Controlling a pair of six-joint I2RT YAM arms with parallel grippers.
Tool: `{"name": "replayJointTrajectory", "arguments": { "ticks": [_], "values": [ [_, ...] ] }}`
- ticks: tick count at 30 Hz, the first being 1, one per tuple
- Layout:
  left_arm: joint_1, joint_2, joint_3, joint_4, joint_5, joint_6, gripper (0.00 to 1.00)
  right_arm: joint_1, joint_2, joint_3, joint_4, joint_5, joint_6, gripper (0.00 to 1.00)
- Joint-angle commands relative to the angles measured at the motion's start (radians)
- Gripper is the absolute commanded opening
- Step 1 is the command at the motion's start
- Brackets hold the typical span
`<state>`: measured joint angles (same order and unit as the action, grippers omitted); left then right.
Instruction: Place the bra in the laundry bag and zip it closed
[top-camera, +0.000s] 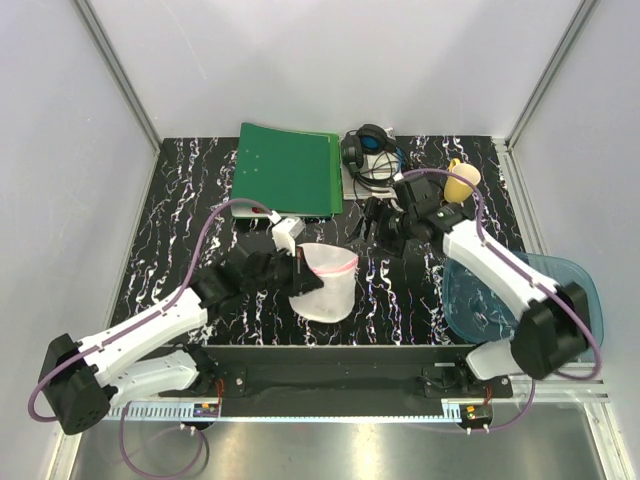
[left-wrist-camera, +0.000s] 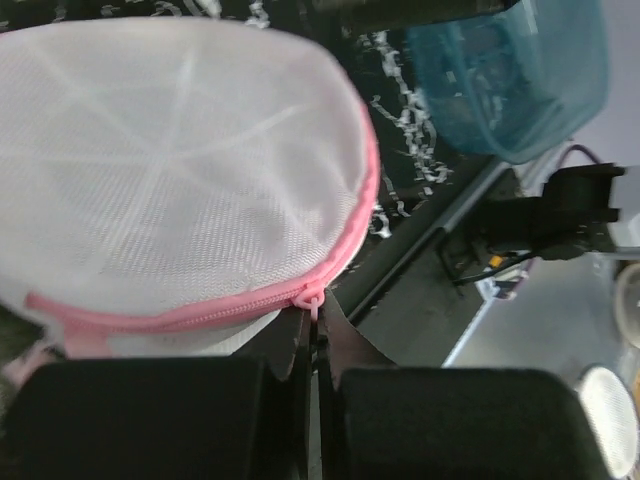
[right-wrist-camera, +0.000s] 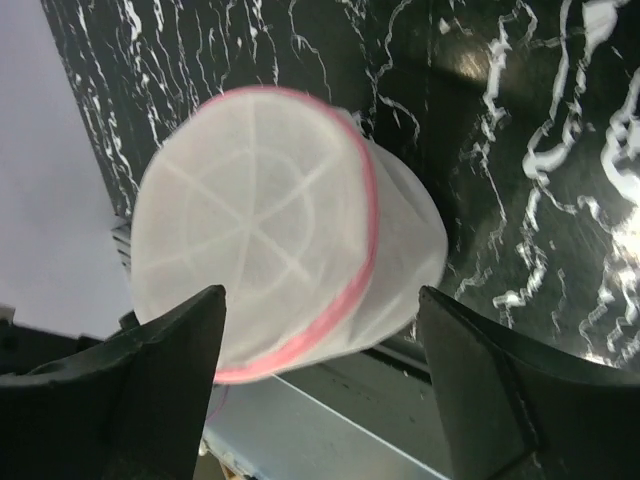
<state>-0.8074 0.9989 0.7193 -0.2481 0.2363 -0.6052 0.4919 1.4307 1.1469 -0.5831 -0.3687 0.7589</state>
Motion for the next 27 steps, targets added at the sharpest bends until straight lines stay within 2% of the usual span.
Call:
{"name": "replayJointTrajectory", "arguments": {
  "ticks": [1, 3, 5, 9, 12, 13, 15, 17, 18, 19, 20, 21, 22, 23, 27],
  "values": [
    [-0.048, 0.047, -0.006, 0.242, 0.072, -0.083, 0.00, 0.072, -0.196, -0.019, -0.193, 0.238, 0.032, 0.86],
    [-0.065, 0.079, 0.005, 0.269, 0.070, -0.096, 0.00, 0.129, -0.254, -0.061, -0.228, 0.278, 0.074, 0.87],
    [-0.087, 0.101, 0.014, 0.277, 0.070, -0.094, 0.00, 0.163, -0.314, -0.107, -0.192, 0.261, 0.192, 0.87],
    [-0.124, 0.122, 0.017, 0.285, 0.054, -0.093, 0.00, 0.194, -0.380, -0.271, 0.056, 0.205, 0.503, 0.81],
    [-0.131, 0.125, 0.016, 0.288, 0.049, -0.097, 0.00, 0.201, -0.368, -0.325, 0.187, 0.175, 0.630, 0.75],
    [-0.133, 0.124, 0.016, 0.287, 0.046, -0.097, 0.00, 0.203, -0.356, -0.337, 0.216, 0.171, 0.655, 0.68],
    [-0.141, 0.125, 0.016, 0.288, 0.046, -0.093, 0.00, 0.203, -0.342, -0.351, 0.258, 0.183, 0.690, 0.63],
    [-0.142, 0.126, 0.016, 0.283, 0.055, -0.088, 0.00, 0.198, -0.323, -0.339, 0.259, 0.226, 0.689, 0.53],
    [-0.141, 0.127, 0.019, 0.264, 0.057, -0.085, 0.00, 0.194, -0.320, -0.334, 0.259, 0.237, 0.660, 0.43],
    [-0.141, 0.129, 0.034, 0.251, 0.055, -0.077, 0.00, 0.186, -0.311, -0.332, 0.259, 0.240, 0.646, 0.28],
    [-0.135, 0.132, 0.049, 0.200, 0.040, -0.053, 0.00, 0.156, -0.305, -0.337, 0.261, 0.217, 0.636, 0.00],
    [-0.112, 0.129, 0.064, 0.090, 0.023, -0.041, 0.00, 0.130, -0.299, -0.343, 0.262, 0.191, 0.617, 0.00],
    [-0.098, 0.123, 0.072, 0.049, 0.012, -0.027, 0.00, 0.102, -0.288, -0.354, 0.266, 0.157, 0.609, 0.00],
    [-0.078, 0.095, 0.060, 0.026, 0.008, -0.013, 0.00, 0.050, -0.286, -0.378, 0.302, 0.081, 0.584, 0.00],
    [0.061, -0.003, 0.005, -0.068, -0.009, 0.011, 0.00, -0.009, -0.257, -0.366, 0.335, -0.019, 0.464, 0.00]
  ]
}}
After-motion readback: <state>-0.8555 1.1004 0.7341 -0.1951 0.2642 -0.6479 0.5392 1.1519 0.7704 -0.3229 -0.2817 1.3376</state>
